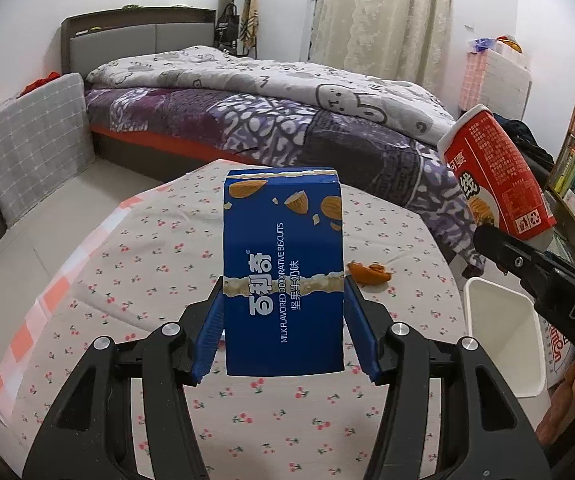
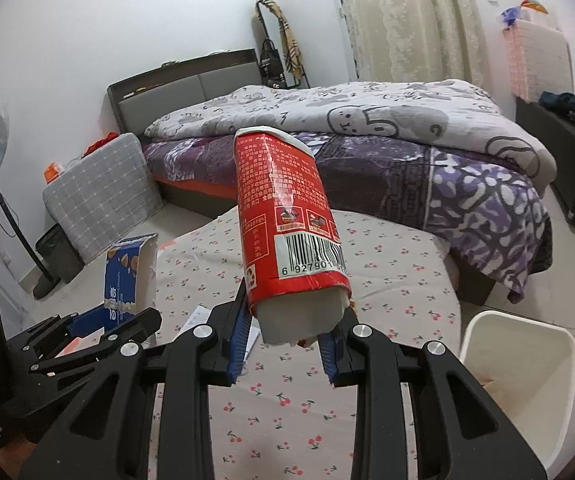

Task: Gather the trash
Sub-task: 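Lift the biscuit box and red cup and carry them over the bin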

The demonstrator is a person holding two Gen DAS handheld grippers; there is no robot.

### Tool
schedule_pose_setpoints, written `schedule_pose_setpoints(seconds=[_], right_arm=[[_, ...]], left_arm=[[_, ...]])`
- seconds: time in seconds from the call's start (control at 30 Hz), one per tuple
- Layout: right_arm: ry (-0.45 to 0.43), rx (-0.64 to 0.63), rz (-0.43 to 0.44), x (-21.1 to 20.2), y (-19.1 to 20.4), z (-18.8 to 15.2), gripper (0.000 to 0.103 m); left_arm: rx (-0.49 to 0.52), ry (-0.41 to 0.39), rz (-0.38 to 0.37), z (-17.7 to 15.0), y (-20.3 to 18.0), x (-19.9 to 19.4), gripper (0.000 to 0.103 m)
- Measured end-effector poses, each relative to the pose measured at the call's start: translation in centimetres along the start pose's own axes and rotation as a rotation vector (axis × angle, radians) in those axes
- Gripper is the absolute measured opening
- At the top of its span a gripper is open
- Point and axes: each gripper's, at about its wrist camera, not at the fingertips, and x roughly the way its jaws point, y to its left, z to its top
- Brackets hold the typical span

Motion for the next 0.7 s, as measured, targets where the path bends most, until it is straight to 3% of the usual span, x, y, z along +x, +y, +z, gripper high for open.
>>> schedule_pose_setpoints(seconds=[0.7], right_arm=[[-0.017, 0.175, -0.136, -4.3, -9.0, -0.1, 0.031]], left_arm=[[0.085, 0.024, -0.063, -1.4, -5.9, 0.9, 0.053]])
